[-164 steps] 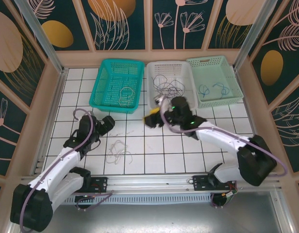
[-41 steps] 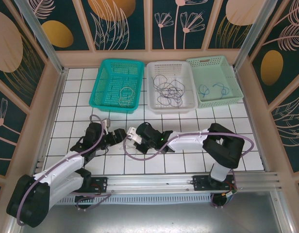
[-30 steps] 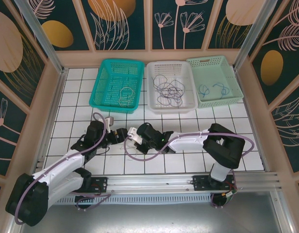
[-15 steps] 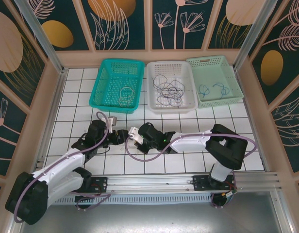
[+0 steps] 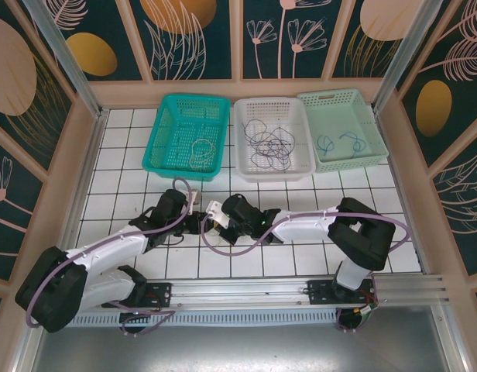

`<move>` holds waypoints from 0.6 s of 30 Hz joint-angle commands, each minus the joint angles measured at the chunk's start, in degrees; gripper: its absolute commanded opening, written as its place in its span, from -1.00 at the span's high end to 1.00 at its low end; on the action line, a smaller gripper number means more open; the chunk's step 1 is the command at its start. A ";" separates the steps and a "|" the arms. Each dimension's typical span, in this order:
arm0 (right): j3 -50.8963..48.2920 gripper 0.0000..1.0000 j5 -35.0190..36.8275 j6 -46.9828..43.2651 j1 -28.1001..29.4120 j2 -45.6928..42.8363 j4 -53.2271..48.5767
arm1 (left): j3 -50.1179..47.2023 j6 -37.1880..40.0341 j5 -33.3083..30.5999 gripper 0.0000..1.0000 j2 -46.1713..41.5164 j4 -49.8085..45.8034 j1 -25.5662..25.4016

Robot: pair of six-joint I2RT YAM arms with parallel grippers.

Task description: Untangle the cables

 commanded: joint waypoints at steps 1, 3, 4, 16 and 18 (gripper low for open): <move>-1.28 0.98 -1.31 0.59 -0.27 -1.92 1.30 | 1.61 0.19 -1.97 0.41 0.27 0.43 -0.33; -1.63 0.98 -1.20 0.58 -0.23 -2.10 1.02 | 1.88 -0.03 -3.17 0.52 0.10 0.11 -0.37; -1.95 0.98 -1.18 0.59 -0.27 -2.33 1.00 | 2.10 -0.10 -3.84 0.60 0.05 -0.36 -0.38; -2.83 0.98 -0.42 1.05 -0.44 -2.94 1.44 | 2.24 -0.10 -1.43 0.20 -1.07 1.05 -0.50; -2.73 0.99 -0.30 1.11 -0.44 -2.63 1.69 | 2.63 0.76 -0.60 0.09 -1.52 0.09 -1.11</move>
